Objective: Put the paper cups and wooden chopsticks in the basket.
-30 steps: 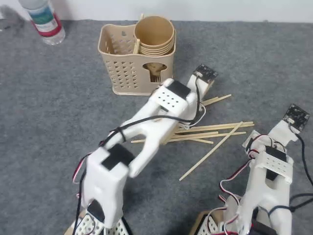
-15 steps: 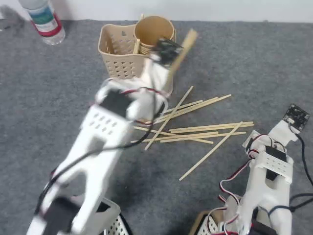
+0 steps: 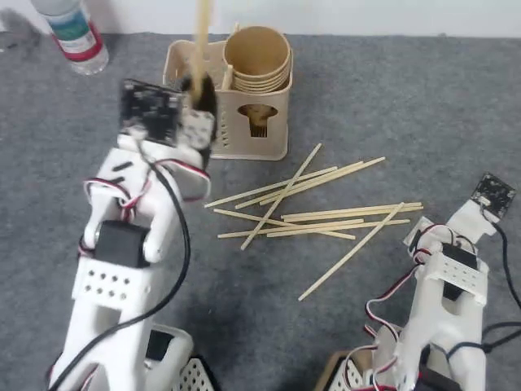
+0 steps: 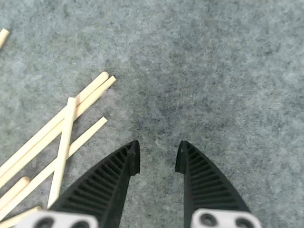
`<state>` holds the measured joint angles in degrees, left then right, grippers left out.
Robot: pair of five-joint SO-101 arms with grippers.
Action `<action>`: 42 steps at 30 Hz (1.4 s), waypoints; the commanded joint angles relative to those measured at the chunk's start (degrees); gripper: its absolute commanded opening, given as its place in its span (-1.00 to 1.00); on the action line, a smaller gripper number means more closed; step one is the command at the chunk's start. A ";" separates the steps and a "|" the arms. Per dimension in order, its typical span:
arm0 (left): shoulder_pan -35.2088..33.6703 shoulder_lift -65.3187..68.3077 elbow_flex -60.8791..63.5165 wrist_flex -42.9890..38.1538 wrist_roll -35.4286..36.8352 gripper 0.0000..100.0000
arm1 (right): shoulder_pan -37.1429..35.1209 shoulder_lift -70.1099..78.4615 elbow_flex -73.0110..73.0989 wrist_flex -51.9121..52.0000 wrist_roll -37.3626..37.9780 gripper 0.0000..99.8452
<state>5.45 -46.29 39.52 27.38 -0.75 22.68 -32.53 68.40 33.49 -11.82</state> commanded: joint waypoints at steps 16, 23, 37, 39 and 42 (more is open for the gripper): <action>-4.66 27.08 -8.31 -25.85 11.52 -0.98 | -2.07 -1.27 -3.43 -1.89 -0.35 -0.72; -5.01 28.48 -8.66 -30.24 8.00 -0.98 | -2.15 -1.27 -3.43 -1.89 -0.35 -0.72; -5.89 45.63 -16.13 -39.74 5.98 -0.98 | -2.24 -1.19 -3.43 -1.89 -0.35 -0.72; -5.89 45.63 -16.13 -39.74 3.69 -0.98 | -2.24 -1.19 -3.43 -1.89 -0.35 -0.72; -5.80 45.63 -15.96 -39.74 2.73 -0.98 | -2.24 -1.19 -3.43 -1.89 -0.35 -0.72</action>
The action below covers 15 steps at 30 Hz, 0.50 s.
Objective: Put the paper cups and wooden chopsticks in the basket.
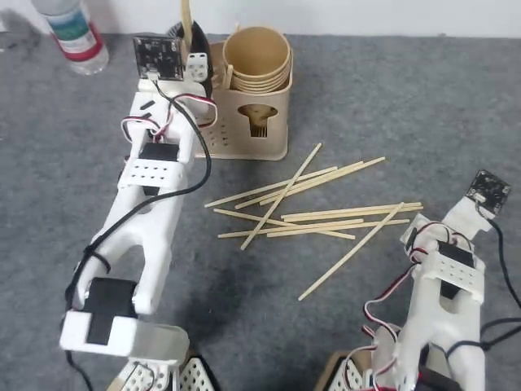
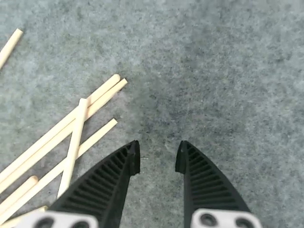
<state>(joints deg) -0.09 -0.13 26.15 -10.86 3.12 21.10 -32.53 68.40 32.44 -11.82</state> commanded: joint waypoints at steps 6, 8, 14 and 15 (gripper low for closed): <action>-0.62 -0.62 -1.10 -1.76 -2.64 -0.89 | -0.66 -1.19 -3.43 -0.84 -0.35 -0.72; -1.05 -0.62 -0.92 -1.76 -2.81 -0.73 | -0.66 -1.19 -3.43 -0.84 -0.35 -0.72; -1.23 -0.62 -0.92 -1.49 -0.88 -0.70 | -0.66 -1.19 -3.43 -0.84 -0.35 -0.72; -1.23 -0.62 -0.92 -1.49 -0.88 -0.70 | -0.66 -1.19 -3.43 -0.84 -0.35 -0.72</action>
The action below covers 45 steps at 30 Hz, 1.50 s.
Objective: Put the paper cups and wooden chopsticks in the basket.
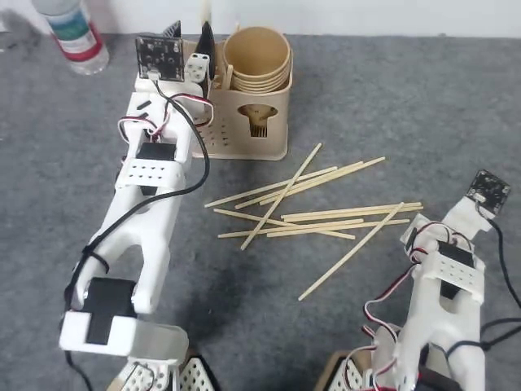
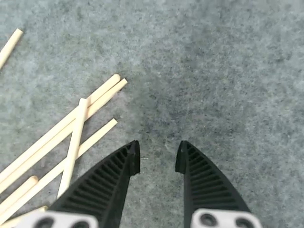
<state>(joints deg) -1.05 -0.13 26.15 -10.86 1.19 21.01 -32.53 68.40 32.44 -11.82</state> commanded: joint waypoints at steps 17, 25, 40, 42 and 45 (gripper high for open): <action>1.58 -26.99 8.75 13.27 1.23 -0.70 | -0.57 -1.19 -2.81 -2.15 -0.35 -0.72; 4.84 -56.44 14.46 49.49 -5.36 -0.70 | -0.04 -1.27 -2.64 -1.89 -0.35 -0.72; 22.07 -29.19 15.34 60.22 -15.30 -0.70 | 8.66 -1.80 -2.81 -2.07 -0.88 -0.72; 23.38 -23.03 15.16 56.26 -15.30 -0.70 | 8.48 -1.80 -2.81 -2.07 -0.88 -0.72; 24.97 -14.07 11.82 54.59 -15.30 -0.70 | 8.22 -1.80 -2.81 -2.07 -0.88 -0.72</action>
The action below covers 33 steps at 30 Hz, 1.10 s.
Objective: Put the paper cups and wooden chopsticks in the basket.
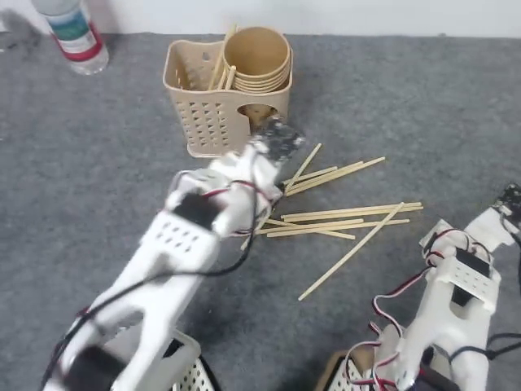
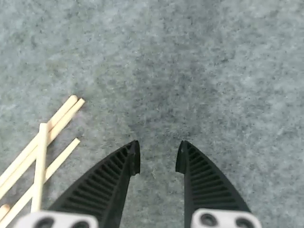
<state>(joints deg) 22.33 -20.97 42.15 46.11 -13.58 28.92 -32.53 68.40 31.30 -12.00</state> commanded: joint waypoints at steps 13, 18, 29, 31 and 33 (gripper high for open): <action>0.88 37.10 -25.45 1.67 -0.18 -0.70 | -1.54 -1.80 -2.81 -0.75 -0.44 -0.72; 0.79 41.14 -30.73 5.80 0.00 -0.70 | -1.63 -1.80 -2.81 -0.57 -0.44 -0.72; -1.41 47.82 -40.75 13.80 4.40 -0.70 | -1.63 -1.80 -2.64 -0.48 -0.44 -0.72; -1.41 49.41 -43.12 15.74 4.40 -0.70 | -1.71 -1.80 -2.64 -0.48 -0.44 -0.72; -1.41 51.43 -46.02 17.93 4.40 -0.70 | -2.51 -1.80 -2.64 -0.48 -0.35 -0.72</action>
<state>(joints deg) 21.19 29.93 0.92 61.32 -9.89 27.87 -32.53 68.40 31.30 -12.00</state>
